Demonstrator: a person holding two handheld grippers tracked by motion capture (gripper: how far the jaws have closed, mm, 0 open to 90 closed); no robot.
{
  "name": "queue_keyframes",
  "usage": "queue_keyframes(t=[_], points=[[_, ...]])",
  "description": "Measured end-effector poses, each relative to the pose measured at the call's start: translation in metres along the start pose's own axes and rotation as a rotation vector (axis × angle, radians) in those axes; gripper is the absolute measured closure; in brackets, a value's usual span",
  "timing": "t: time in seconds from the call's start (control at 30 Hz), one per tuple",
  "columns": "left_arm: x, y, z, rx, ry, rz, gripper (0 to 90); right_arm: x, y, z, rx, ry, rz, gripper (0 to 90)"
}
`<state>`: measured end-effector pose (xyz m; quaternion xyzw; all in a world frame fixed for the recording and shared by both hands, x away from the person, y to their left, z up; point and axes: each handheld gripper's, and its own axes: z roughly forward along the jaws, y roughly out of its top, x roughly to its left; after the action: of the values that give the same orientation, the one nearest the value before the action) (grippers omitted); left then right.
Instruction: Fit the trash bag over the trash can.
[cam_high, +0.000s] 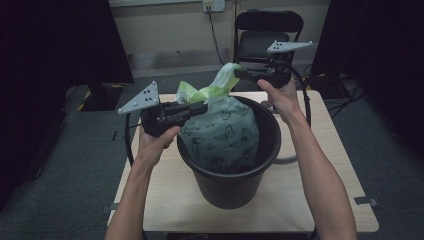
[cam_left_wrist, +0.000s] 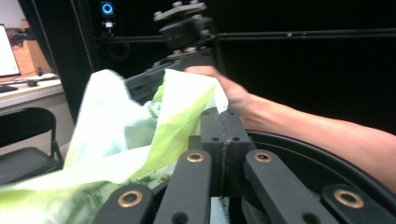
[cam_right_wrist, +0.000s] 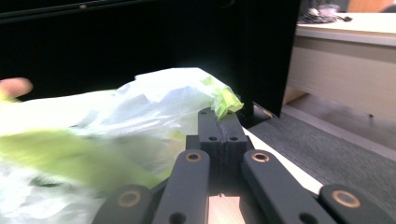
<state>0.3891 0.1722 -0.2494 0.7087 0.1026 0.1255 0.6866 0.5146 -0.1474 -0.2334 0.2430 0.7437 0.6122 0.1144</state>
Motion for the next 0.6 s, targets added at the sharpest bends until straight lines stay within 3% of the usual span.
queue_keyframes(t=[0.2,0.43,0.47,0.53,0.6], points=[[-0.020,-0.002,0.002,-0.016,-0.057,0.014,90.0,-0.018,-0.004,0.007,0.022,-0.070,0.053,90.0],[-0.035,0.004,0.000,-0.028,-0.077,0.047,90.0,-0.035,-0.011,0.013,0.040,-0.127,0.108,90.0],[-0.039,0.006,-0.002,-0.037,-0.094,0.054,90.0,-0.039,-0.013,0.015,0.043,-0.150,0.126,90.0],[-0.041,0.008,-0.003,-0.047,-0.101,0.056,90.0,-0.040,-0.013,0.016,0.044,-0.151,0.128,90.0],[-0.047,0.012,-0.004,-0.047,-0.112,0.074,90.0,-0.044,-0.014,0.018,0.058,-0.201,0.139,90.0]])
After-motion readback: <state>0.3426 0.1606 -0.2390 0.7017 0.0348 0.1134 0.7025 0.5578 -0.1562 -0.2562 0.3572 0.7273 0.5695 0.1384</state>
